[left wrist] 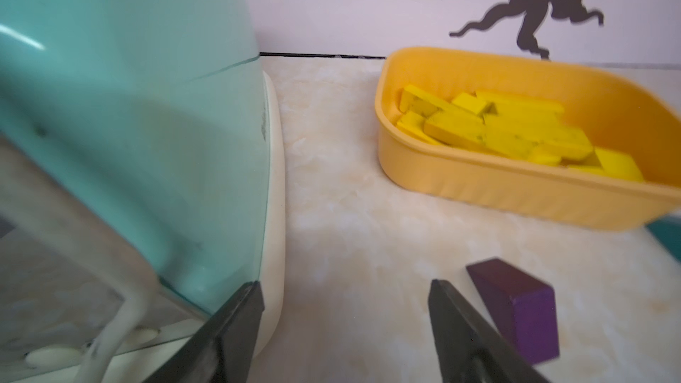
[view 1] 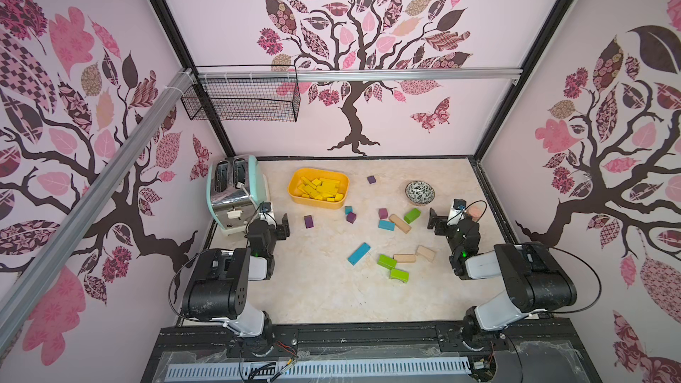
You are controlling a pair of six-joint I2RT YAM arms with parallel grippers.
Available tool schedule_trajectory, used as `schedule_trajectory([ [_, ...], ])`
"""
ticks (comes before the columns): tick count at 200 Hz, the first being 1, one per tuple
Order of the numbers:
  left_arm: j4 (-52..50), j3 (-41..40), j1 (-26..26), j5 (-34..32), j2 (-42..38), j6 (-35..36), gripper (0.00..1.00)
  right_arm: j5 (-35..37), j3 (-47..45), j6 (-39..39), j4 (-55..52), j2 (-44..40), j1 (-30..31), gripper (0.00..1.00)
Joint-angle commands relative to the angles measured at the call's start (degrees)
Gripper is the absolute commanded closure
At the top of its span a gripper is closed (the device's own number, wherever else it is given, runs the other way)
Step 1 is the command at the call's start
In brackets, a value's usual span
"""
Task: Pick out the yellow building blocks
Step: Reset both arms
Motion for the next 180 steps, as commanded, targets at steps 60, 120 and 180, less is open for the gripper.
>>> schedule_trajectory([
  [60, -2.1, 1.5, 0.4, -3.0, -0.5, -1.0, 0.03, 1.6, 0.6, 1.2, -2.0, -0.6, -0.3, 0.01],
  [120, -2.2, 1.5, 0.4, -3.1, -0.5, -1.0, 0.03, 1.6, 0.6, 1.2, -1.9, -0.6, -0.3, 0.01],
  [180, -2.2, 1.5, 0.4, -3.1, -0.4, -1.1, 0.03, 1.6, 0.6, 1.3, -2.0, -0.6, -0.3, 0.01],
])
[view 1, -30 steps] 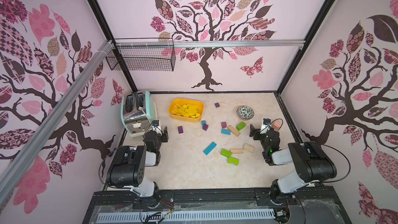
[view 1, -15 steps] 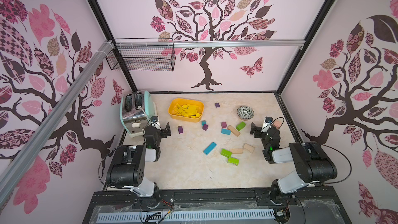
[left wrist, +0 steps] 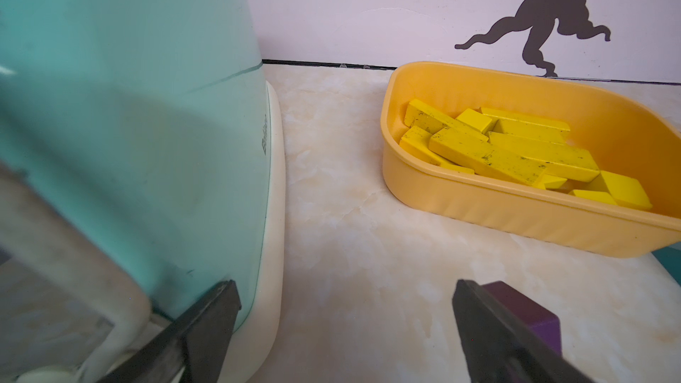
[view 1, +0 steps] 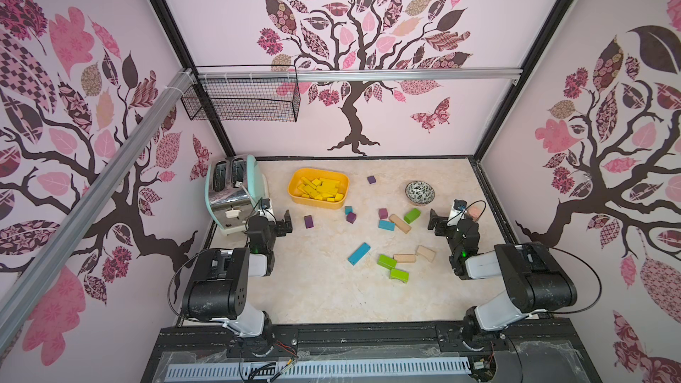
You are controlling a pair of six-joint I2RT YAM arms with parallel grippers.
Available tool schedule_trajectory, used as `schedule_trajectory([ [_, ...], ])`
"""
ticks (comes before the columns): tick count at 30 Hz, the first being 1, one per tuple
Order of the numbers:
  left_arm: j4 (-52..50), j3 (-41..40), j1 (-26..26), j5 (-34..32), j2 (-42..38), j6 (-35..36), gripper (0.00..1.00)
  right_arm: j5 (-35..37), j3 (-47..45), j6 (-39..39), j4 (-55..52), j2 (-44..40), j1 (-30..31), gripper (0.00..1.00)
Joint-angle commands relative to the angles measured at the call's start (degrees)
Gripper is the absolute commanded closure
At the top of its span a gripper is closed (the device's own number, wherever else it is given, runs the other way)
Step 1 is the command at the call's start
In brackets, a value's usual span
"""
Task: Pick out the yellow building blocks
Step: Reset both arms
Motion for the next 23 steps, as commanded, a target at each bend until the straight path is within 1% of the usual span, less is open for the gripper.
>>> schedule_trajectory([
  [1, -0.2, 0.6, 0.6, -2.7, -0.3, -0.4, 0.03, 0.7, 0.6, 0.9, -0.5, -0.6, -0.3, 0.01],
  [23, -0.2, 0.5, 0.6, -2.6, -0.3, -0.3, 0.03, 0.6, 0.8, 0.8, -0.9, -0.6, -0.3, 0.01],
])
